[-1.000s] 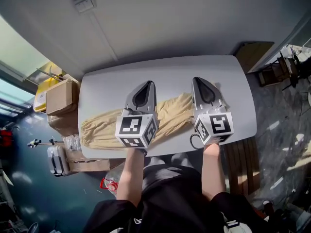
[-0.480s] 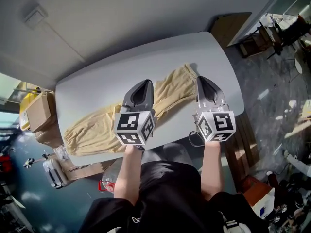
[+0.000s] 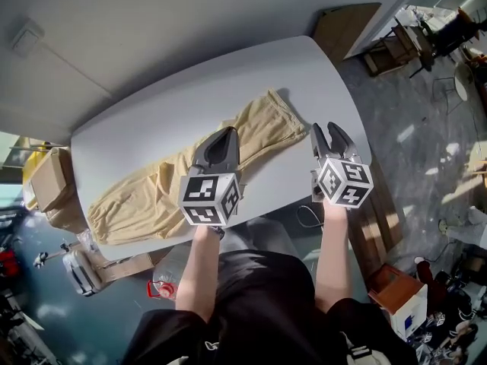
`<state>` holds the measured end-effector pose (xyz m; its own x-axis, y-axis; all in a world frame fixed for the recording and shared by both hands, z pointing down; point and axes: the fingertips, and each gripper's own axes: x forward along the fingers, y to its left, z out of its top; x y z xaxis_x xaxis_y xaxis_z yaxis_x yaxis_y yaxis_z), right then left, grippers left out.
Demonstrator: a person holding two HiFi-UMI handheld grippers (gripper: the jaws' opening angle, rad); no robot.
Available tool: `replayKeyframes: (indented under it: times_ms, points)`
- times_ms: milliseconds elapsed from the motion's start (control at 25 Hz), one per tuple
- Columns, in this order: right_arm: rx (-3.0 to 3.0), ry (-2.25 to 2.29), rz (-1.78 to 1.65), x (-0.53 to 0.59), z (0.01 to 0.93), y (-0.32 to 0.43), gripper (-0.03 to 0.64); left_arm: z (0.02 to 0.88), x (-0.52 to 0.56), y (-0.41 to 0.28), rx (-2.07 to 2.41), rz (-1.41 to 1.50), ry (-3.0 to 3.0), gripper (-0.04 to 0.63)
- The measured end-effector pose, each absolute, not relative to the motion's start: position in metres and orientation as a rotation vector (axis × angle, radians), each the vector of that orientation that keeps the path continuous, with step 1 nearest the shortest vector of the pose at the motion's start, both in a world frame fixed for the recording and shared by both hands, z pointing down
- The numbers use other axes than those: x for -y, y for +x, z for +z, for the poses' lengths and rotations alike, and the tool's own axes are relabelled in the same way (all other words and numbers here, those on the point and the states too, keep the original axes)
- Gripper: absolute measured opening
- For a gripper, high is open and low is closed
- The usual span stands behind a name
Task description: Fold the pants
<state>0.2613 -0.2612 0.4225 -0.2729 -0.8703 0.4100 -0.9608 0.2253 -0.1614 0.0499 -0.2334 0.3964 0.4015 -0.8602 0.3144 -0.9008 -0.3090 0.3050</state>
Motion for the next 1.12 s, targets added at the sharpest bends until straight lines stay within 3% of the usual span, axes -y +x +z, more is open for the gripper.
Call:
replayKeyframes:
  times_ms: [480, 560, 600, 1120]
  points:
    - [2.109, 1.502, 0.771, 0.281, 0.544, 0.264, 0.254, 0.459, 0.222, 0.044, 1.543, 0.201, 2.134, 0.005]
    - [2.088, 1.467, 0.823, 0.286, 0.565, 0.264, 0.256, 0.468, 0.221, 0.048, 1.516, 0.201, 2.124, 0.1]
    - [2.072, 1.45, 0.855, 0.289, 0.577, 0.264, 0.256, 0.472, 0.221, 0.049, 1.506, 0.202, 2.119, 0.107]
    - [1.946, 1.34, 0.945, 0.294, 0.638, 0.255, 0.251, 0.504, 0.213, 0.048, 1.497, 0.209, 2.042, 0.107]
